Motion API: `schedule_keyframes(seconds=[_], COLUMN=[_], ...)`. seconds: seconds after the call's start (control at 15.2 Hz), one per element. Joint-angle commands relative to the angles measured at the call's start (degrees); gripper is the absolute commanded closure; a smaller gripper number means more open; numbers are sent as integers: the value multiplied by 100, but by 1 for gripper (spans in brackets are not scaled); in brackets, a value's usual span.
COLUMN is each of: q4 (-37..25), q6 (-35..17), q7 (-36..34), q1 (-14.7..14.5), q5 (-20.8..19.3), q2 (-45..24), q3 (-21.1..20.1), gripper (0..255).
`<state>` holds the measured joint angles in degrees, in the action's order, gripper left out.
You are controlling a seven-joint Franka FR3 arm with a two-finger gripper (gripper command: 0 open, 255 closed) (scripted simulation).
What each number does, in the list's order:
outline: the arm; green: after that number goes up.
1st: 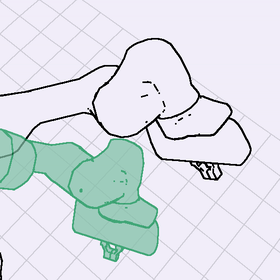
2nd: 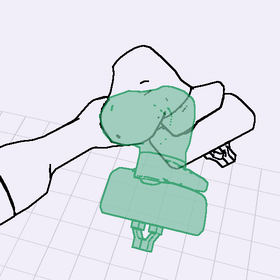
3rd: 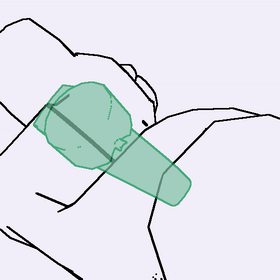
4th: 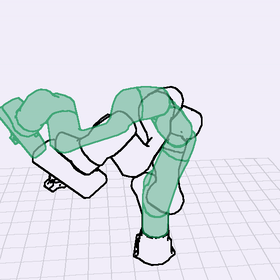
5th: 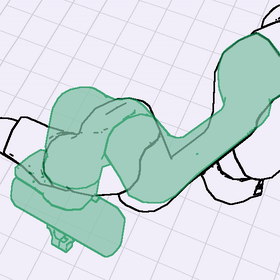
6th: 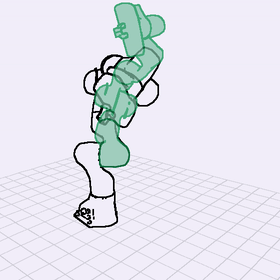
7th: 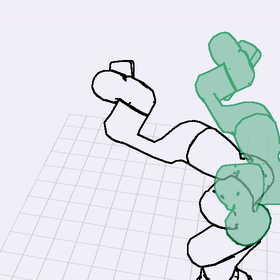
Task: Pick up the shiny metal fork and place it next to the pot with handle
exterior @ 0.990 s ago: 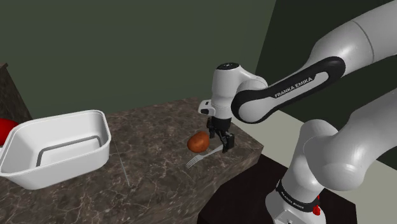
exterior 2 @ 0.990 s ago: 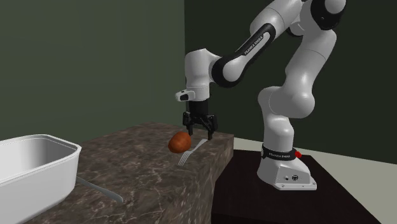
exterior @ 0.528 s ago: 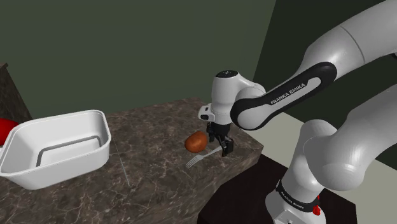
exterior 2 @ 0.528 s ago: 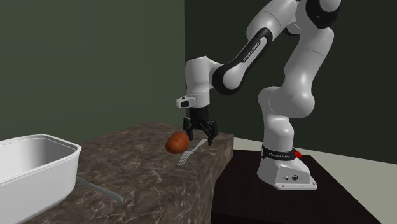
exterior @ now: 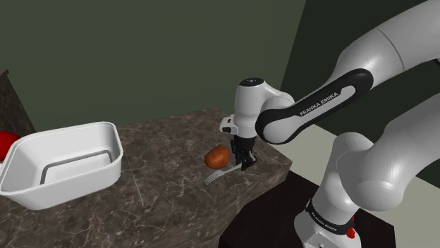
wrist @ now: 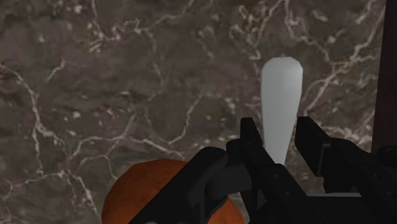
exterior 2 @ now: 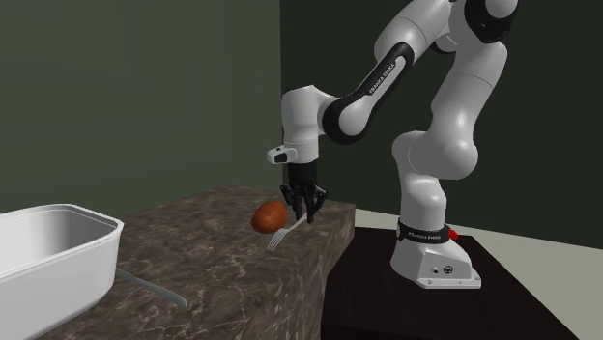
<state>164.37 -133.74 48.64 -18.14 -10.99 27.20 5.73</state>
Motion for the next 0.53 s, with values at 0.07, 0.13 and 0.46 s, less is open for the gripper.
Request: schedule_keyframes(seconds=[0.07, 0.13, 0.46], q4=[0, 0, -31], q6=[0, 0, 110], q7=[0, 0, 12], q1=[0, 0, -6], q5=[0, 0, 13], q2=[0, 0, 80], q3=[0, 0, -3], gripper=[255, 255, 255])
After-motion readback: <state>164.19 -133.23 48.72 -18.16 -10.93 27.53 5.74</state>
